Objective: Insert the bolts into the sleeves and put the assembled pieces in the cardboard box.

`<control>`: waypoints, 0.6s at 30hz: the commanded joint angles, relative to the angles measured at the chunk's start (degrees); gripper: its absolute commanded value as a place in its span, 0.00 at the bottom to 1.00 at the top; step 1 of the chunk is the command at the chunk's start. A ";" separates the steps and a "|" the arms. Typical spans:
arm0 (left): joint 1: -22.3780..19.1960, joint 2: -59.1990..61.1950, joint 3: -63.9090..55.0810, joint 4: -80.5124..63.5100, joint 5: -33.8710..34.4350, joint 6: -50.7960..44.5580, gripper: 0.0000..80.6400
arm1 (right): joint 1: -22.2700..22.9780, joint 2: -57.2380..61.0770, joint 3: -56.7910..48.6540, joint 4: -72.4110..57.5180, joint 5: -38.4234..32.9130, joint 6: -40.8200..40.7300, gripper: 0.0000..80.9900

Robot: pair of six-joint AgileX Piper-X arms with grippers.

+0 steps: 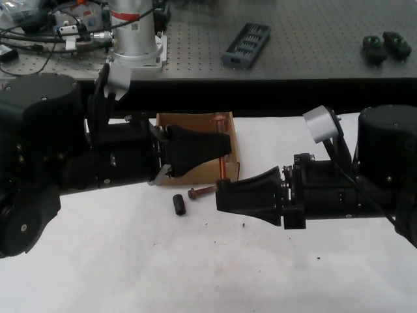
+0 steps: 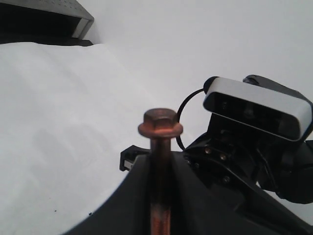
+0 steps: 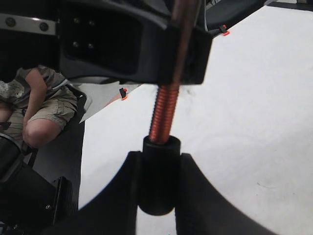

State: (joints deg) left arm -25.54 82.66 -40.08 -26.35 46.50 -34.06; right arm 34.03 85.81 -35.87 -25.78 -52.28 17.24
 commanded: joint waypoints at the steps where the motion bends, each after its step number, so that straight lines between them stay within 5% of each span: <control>1: 0.17 -0.61 -0.28 -0.32 0.96 -0.52 0.01 | 0.09 -0.15 -0.10 -3.40 1.58 2.55 0.05; 18: 0.17 -0.61 -0.28 -0.34 6.95 0.20 0.01 | 0.09 -0.15 -0.10 -7.02 2.47 6.35 0.05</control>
State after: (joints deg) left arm -25.20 82.66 -40.08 -25.95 49.50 -34.48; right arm 34.16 85.81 -35.69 -29.27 -53.42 20.49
